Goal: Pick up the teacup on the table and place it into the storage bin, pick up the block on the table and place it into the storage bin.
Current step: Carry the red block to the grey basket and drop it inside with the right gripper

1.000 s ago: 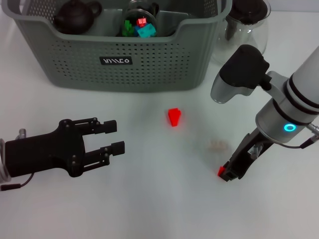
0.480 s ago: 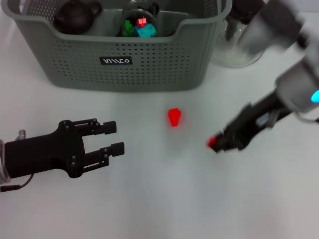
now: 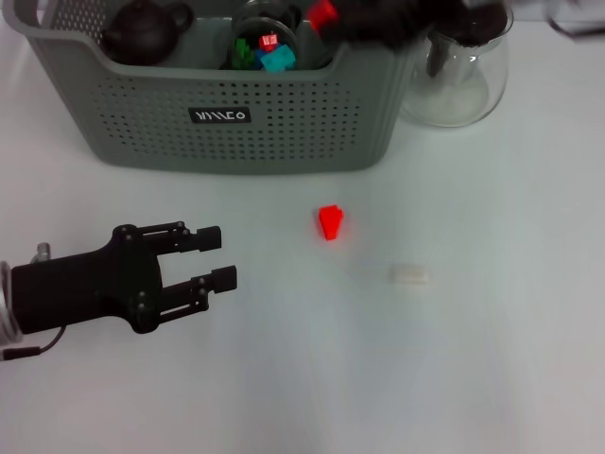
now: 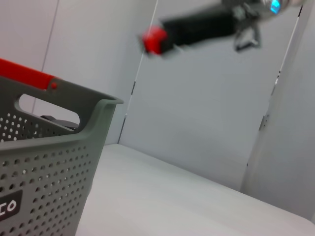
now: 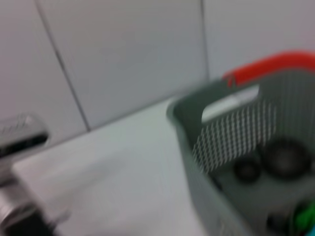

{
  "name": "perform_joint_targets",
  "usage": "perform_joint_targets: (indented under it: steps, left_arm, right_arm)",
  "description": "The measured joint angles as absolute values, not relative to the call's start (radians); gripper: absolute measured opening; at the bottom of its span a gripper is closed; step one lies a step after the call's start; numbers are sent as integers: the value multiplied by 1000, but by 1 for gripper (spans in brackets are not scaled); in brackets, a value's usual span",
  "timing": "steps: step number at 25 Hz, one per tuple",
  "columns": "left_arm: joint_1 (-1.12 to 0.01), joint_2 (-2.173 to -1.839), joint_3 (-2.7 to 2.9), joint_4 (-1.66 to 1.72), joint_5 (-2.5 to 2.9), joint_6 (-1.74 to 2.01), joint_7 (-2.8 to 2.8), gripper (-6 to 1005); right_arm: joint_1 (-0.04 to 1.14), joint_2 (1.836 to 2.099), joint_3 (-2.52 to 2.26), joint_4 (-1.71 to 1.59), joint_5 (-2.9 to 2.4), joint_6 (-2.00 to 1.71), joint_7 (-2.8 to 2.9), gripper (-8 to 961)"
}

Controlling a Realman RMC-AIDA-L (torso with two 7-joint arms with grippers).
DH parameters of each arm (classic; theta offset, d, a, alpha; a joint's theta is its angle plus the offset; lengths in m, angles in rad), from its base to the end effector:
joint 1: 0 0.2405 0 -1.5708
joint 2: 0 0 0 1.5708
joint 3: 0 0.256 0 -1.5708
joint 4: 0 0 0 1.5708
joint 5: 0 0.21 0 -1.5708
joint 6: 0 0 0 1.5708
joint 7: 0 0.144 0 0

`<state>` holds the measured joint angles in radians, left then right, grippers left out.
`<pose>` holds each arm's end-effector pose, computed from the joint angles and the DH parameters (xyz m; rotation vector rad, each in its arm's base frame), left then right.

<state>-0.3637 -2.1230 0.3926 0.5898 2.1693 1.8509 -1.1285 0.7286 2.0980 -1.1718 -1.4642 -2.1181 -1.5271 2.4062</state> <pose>-0.3012 0.2399 -0.0045 -2.7007 -0.6272 -0.9472 0.0568 0.3704 0.0344 -2.8259 0.5790 0.3342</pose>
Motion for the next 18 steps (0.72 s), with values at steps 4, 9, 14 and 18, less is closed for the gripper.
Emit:
perform_joint_targets:
  steps: [4, 9, 14, 18]
  left_arm:
    - [-366, -2123, 392, 584, 2169, 1842, -1128, 539]
    - [-367, -2123, 393, 576, 2169, 1825, -1128, 539]
    - [-370, -2124, 393, 573, 2169, 1825, -1130, 539]
    - [-371, -2124, 393, 567, 2169, 1825, -1131, 539]
  right_arm:
    - [842, 2099, -1253, -1356, -2171, -1313, 2447, 157]
    - [1066, 2097, -1282, -1063, -2343, -1093, 2530, 157]
    - [1290, 2092, -1260, -681, -2464, -928, 2558, 157]
    - [1388, 2094, -1260, -479, -2530, -826, 2607, 156]
